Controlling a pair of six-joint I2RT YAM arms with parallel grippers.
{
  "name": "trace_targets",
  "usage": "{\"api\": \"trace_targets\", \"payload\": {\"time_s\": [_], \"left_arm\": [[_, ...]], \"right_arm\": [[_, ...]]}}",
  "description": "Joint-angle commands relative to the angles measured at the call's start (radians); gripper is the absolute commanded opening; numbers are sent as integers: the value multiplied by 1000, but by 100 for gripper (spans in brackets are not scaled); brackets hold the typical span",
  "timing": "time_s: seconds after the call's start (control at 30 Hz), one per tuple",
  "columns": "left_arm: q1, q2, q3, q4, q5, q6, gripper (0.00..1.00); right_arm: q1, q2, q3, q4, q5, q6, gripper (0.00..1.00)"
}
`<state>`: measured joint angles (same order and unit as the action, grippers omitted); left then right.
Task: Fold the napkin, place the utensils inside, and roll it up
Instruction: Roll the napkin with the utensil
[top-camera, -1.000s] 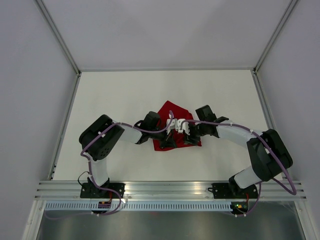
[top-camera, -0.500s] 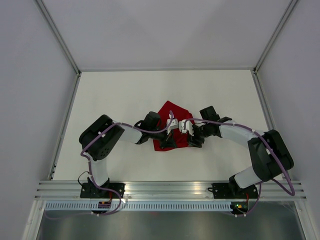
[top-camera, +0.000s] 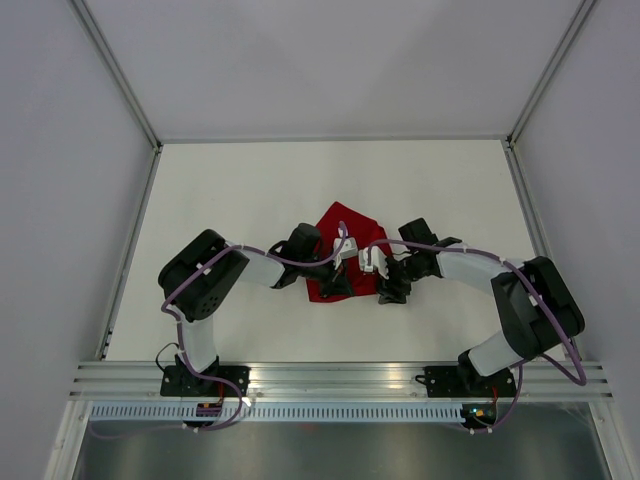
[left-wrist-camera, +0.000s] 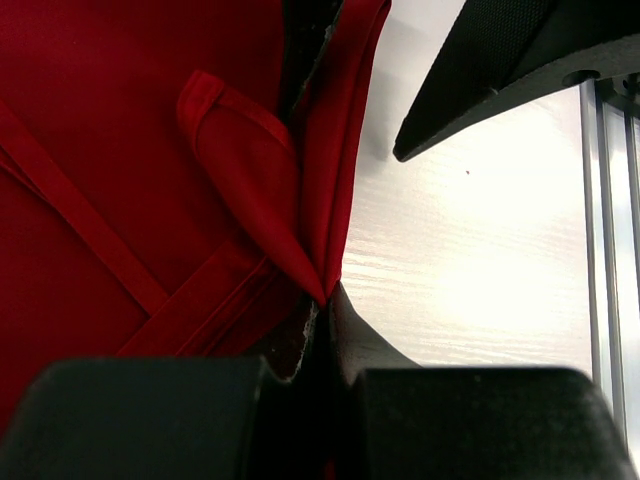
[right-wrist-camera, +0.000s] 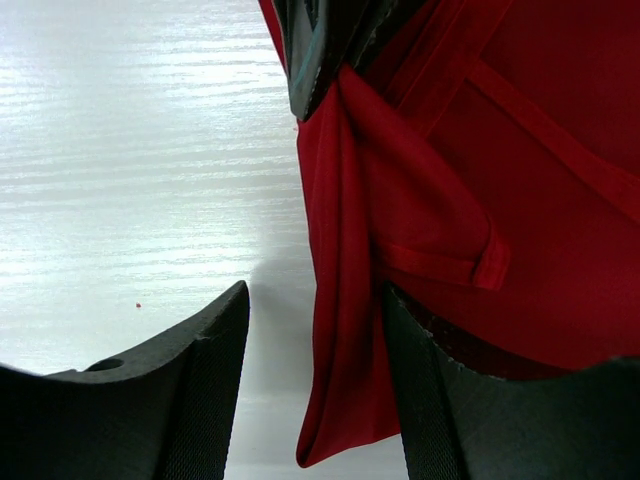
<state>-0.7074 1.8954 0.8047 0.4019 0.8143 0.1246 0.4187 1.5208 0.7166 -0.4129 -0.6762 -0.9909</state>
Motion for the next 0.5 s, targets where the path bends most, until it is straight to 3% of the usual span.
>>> {"api": "trace_targets", "payload": {"time_s": [0.0,0.47], "left_arm": [[-12,37,-32,-61,-29,12,2],[-14,22,-36,-17,-26,-6,2]], "right_arm": [[2,42,64,-7,-57,24,60],[-1,174,190,-98,-74,83,55]]}}
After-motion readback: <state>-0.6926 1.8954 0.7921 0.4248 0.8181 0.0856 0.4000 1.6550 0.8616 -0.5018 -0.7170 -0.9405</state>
